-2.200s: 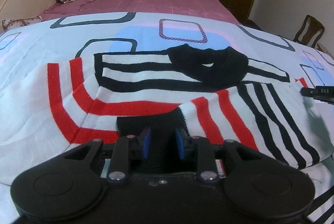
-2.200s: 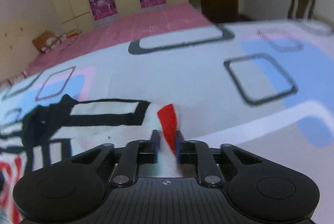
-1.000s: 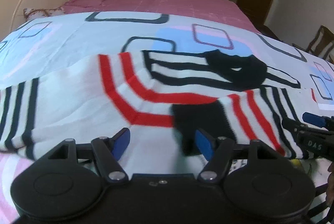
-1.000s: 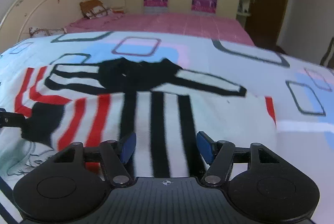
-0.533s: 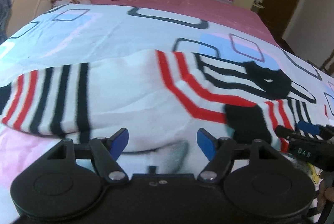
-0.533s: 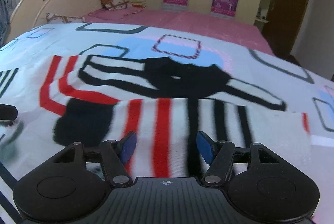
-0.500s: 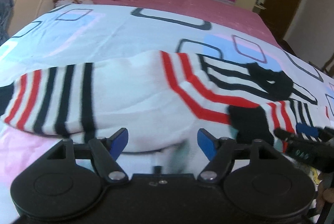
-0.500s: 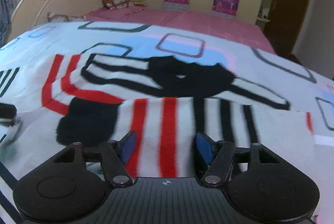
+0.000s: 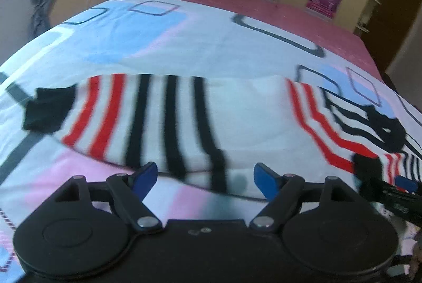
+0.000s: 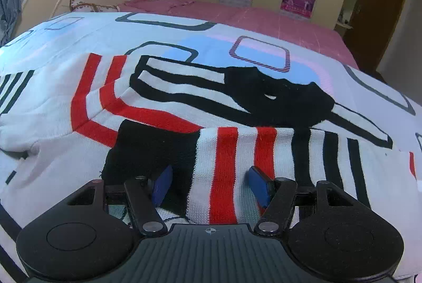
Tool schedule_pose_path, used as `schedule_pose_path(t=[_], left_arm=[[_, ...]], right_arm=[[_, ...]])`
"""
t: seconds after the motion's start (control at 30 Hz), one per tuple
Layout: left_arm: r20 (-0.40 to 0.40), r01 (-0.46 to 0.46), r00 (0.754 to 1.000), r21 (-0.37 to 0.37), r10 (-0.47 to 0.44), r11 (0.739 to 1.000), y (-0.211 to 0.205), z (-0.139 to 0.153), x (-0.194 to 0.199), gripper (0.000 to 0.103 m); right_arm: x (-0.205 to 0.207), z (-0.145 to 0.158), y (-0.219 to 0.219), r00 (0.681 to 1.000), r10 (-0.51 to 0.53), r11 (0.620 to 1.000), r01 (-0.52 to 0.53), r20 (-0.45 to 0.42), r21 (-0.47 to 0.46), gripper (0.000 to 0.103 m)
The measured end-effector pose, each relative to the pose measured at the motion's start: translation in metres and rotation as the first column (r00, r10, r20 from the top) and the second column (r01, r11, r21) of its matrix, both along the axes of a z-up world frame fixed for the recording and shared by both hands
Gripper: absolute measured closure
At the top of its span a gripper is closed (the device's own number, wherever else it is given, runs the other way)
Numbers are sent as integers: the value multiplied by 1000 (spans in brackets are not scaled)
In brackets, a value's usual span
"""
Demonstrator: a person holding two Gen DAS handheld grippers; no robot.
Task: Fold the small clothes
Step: 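Move the left tool to the black cuff of the other sleeve, then grasp the cuff with the left tool and fold the sleeve across the body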
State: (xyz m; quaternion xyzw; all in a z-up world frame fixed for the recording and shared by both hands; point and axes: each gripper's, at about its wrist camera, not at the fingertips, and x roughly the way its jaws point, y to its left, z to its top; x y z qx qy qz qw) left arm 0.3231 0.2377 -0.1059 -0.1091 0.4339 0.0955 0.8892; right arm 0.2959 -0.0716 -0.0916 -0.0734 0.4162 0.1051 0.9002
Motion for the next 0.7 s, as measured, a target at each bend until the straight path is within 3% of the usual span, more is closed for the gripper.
schedule_pose_path(t=[0.17, 0.33, 0.7], left_arm=[[-17, -117, 993, -32, 116, 993, 46, -5, -11, 21], [-27, -243, 970, -97, 242, 965, 90, -12, -25, 21], [63, -307, 938, -303, 340, 902, 131, -27, -22, 27]], right_arm=[[1, 1, 6, 1000, 5, 999, -5, 0, -33, 40], [0, 0, 4, 1000, -16, 1000, 16, 1, -10, 40], [-3, 0, 3, 1000, -21, 1000, 22, 9, -11, 40]])
